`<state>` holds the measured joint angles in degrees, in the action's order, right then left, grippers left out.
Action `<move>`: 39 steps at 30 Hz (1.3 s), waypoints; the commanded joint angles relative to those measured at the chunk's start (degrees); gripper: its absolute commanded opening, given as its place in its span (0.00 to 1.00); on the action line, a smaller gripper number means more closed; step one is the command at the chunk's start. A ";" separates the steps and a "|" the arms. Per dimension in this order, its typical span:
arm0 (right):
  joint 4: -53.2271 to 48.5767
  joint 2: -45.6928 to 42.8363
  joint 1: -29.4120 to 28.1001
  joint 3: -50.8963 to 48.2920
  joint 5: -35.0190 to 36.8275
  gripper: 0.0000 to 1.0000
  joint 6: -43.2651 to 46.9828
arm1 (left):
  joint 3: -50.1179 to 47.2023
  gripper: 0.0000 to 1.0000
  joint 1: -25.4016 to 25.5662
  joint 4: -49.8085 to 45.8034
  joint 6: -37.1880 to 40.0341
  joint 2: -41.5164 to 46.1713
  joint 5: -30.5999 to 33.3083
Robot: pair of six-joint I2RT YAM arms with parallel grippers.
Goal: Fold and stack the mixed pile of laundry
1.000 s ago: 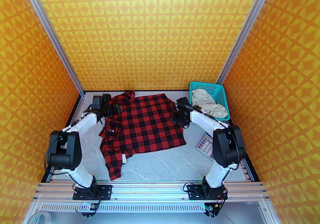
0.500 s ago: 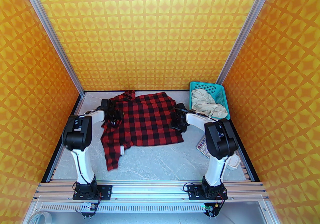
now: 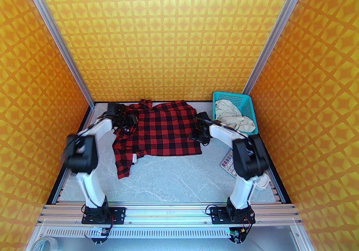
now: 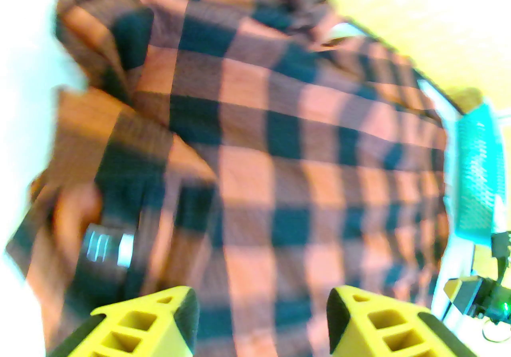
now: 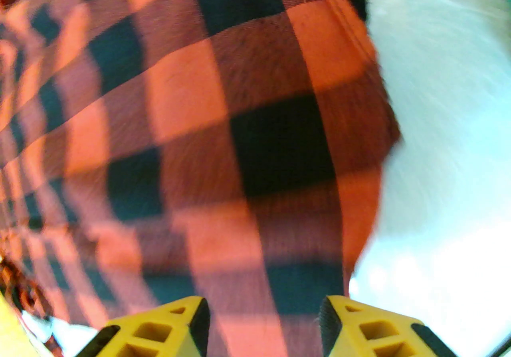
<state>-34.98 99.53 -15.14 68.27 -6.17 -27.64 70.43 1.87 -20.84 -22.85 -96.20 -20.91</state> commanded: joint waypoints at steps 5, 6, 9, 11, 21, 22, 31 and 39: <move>0.88 -13.20 -2.02 -12.45 -2.88 0.51 -1.06 | -22.00 0.57 4.43 -13.83 -3.83 20.60 9.83; 0.86 -14.31 -2.22 -14.09 -3.04 0.51 -1.10 | -24.06 0.57 5.84 -14.57 -4.67 22.40 10.52; 1.04 -15.92 -2.43 -17.10 -3.79 0.51 -0.76 | -29.39 0.57 9.24 -14.97 -7.61 25.92 11.27; 0.97 -16.13 -2.66 -17.96 -4.69 0.50 -0.41 | -32.13 0.57 10.80 -14.25 -9.30 26.92 11.28; 4.16 -16.14 -3.11 -21.00 -5.56 0.50 -1.12 | -37.91 0.41 15.18 -7.13 -12.40 20.69 13.18; 4.20 -16.21 -3.11 -21.23 -5.52 0.50 -1.19 | -37.69 0.37 15.18 -7.26 -12.21 20.38 13.99; 2.55 -17.34 -3.14 -19.79 -5.02 0.50 -1.00 | -35.18 0.00 15.18 -10.52 -10.30 28.28 16.39; -1.29 -19.36 -3.08 -15.69 -2.09 0.50 0.20 | -20.61 0.00 15.18 -20.05 -2.36 37.68 17.20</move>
<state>-34.24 81.76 -17.93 50.04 -9.98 -27.83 45.15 16.84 -36.77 -29.56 -60.36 -5.15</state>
